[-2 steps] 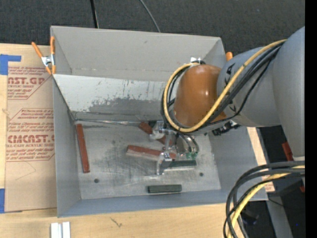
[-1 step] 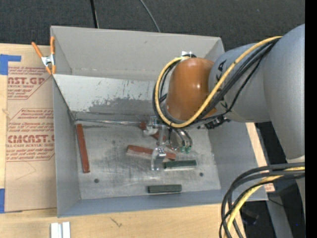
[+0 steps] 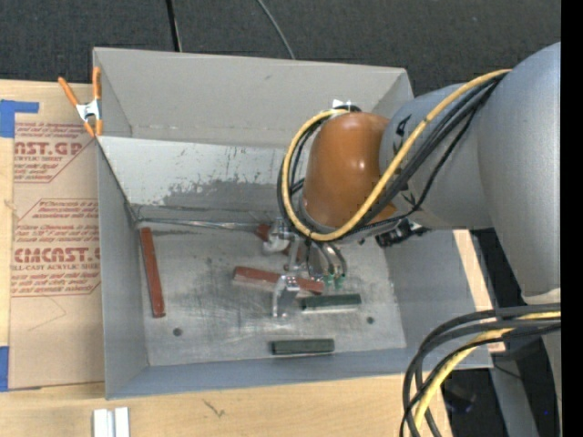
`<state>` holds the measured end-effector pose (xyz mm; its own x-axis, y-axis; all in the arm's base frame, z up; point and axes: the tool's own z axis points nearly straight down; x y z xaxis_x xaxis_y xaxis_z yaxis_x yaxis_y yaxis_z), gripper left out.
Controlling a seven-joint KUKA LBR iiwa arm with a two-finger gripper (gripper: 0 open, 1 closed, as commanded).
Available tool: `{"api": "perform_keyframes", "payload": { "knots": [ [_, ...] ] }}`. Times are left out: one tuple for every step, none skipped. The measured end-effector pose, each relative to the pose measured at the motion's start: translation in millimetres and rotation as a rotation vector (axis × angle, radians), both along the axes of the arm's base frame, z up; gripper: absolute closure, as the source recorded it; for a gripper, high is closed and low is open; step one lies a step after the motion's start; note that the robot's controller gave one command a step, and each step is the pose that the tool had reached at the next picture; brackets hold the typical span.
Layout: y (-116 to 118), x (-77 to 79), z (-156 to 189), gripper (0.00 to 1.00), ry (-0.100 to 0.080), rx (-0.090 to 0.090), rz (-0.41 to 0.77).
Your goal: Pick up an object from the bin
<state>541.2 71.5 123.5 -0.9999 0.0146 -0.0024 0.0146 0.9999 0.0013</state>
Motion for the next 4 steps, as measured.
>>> {"api": "perform_keyframes", "payload": {
  "knots": [
    [-3, -2.9, -51, 0.00, -0.009, 0.001, 0.001],
    [10, -1.9, -45, 1.00, -0.025, 0.004, -0.148],
    [10, -1.9, -45, 1.00, -0.025, 0.004, -0.148],
    [10, -2.1, -43, 1.00, -0.021, 0.004, -0.148]
  ]
}}
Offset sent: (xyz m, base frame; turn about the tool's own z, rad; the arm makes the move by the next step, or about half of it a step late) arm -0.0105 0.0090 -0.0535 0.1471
